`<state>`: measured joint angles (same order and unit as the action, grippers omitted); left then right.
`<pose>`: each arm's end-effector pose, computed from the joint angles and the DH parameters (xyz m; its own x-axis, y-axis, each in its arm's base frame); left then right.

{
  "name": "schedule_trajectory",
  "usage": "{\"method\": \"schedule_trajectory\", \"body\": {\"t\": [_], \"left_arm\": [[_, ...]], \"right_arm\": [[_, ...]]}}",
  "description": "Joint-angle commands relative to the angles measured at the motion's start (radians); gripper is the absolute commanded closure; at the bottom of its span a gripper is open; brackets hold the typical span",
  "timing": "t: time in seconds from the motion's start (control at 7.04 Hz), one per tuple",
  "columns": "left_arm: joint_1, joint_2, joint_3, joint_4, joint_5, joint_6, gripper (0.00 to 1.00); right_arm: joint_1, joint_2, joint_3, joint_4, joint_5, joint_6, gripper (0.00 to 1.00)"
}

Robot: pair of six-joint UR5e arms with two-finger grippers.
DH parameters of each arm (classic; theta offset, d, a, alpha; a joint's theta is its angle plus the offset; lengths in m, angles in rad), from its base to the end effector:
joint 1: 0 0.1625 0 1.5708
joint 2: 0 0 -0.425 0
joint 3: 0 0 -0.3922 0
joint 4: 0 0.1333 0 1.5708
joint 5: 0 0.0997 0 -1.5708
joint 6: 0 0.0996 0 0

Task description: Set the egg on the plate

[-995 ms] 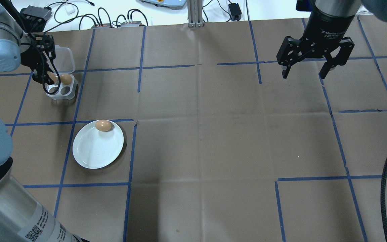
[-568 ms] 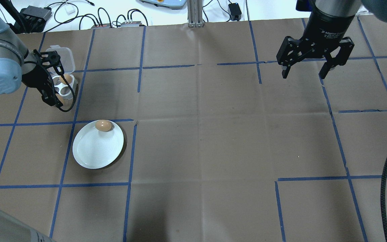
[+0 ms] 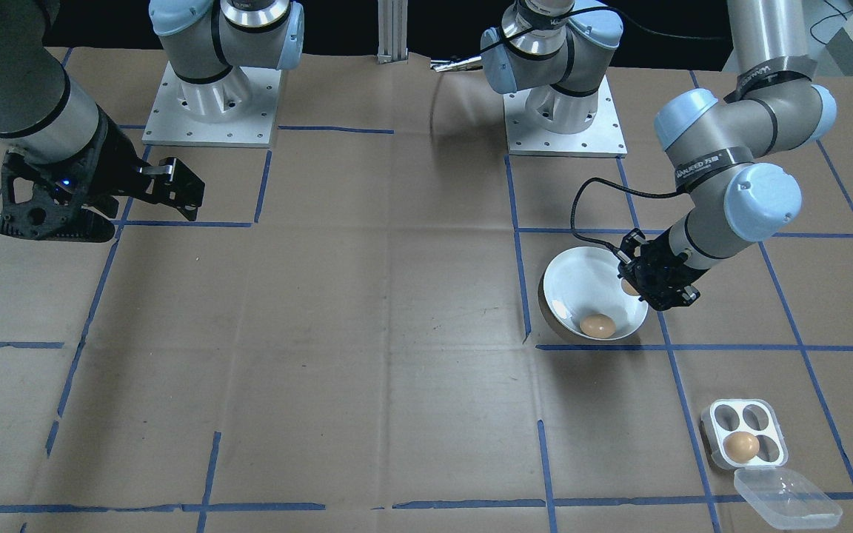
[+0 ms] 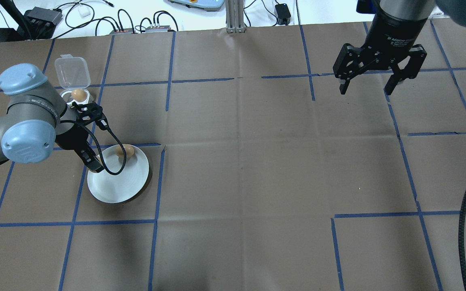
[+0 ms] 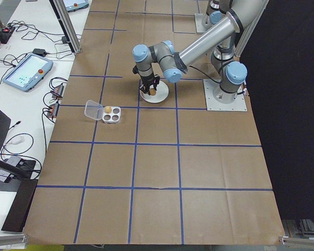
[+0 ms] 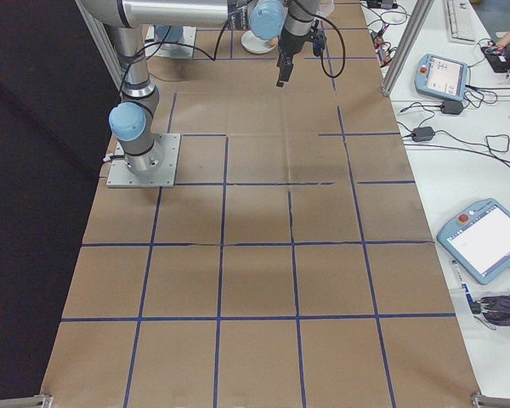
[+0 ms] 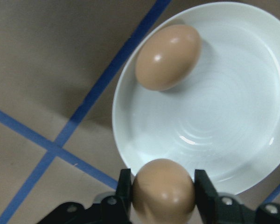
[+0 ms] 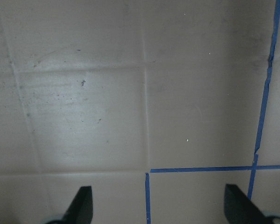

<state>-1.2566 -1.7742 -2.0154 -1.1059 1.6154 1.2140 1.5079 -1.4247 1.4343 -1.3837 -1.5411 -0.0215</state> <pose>0.0253 -0.4949 0.2260 -0.6175 0.7711 0.1553 0.7865 0.6087 0.1047 0.1025 -0.5399 0.4621 -0.9983 0.0476 -0.0333 0.0402 0.9800 0.1948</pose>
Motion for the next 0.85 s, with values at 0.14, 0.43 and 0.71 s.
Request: {"method": "schedule_trajectory", "body": {"t": [0.14,0.43,0.71], "left_arm": [[-0.015,0.012,-0.019,0.003,0.011,-0.053,0.00],[-0.011,0.018,0.026,0.073,0.015,-0.039,0.00],[0.031,-0.007,0.105,0.107,0.002,-0.132,0.00]], "right_arm": [[0.000,0.001,0.000,0.000,0.001,0.000,0.00],[0.000,0.001,0.000,0.000,0.001,0.000,0.00],[0.000,0.000,0.000,0.000,0.001,0.000,0.00]]}}
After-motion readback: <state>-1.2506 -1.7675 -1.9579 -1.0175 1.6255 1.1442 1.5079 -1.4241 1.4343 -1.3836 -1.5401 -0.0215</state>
